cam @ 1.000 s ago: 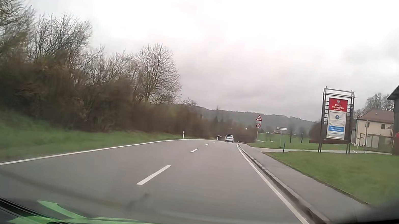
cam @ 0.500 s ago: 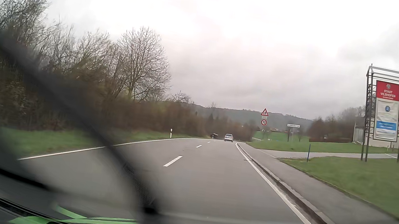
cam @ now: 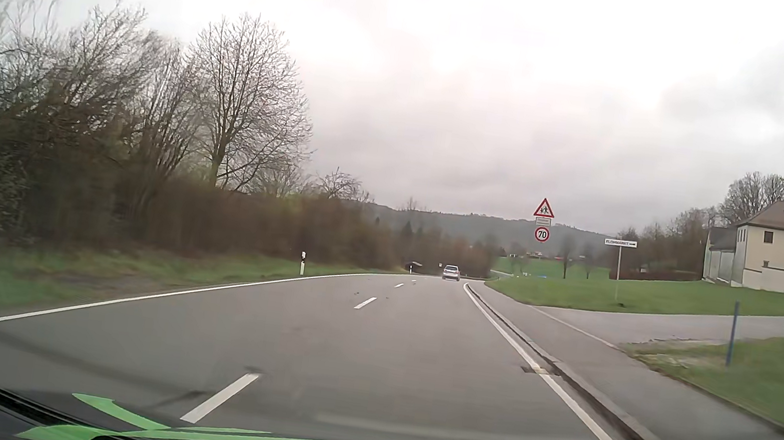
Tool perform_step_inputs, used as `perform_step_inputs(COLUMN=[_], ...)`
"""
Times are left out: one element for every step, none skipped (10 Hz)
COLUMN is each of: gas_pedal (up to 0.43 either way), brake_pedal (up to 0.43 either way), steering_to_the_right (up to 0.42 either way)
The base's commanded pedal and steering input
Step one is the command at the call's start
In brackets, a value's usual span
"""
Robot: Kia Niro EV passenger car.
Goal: Follow the waypoints while adhering to traffic rules and regulations
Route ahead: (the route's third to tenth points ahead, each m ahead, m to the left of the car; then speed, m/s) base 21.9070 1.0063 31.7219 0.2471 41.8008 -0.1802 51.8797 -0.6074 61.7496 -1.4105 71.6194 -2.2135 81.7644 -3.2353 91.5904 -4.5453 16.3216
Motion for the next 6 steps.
perform_step_inputs(gas_pedal=[0.000, 0.000, 0.000, 0.000, 0.020, 0.039], brake_pedal=[0.000, 0.000, 0.000, 0.000, 0.000, 0.000], steering_to_the_right=[0.006, 0.006, 0.006, 0.006, 0.006, 0.005])
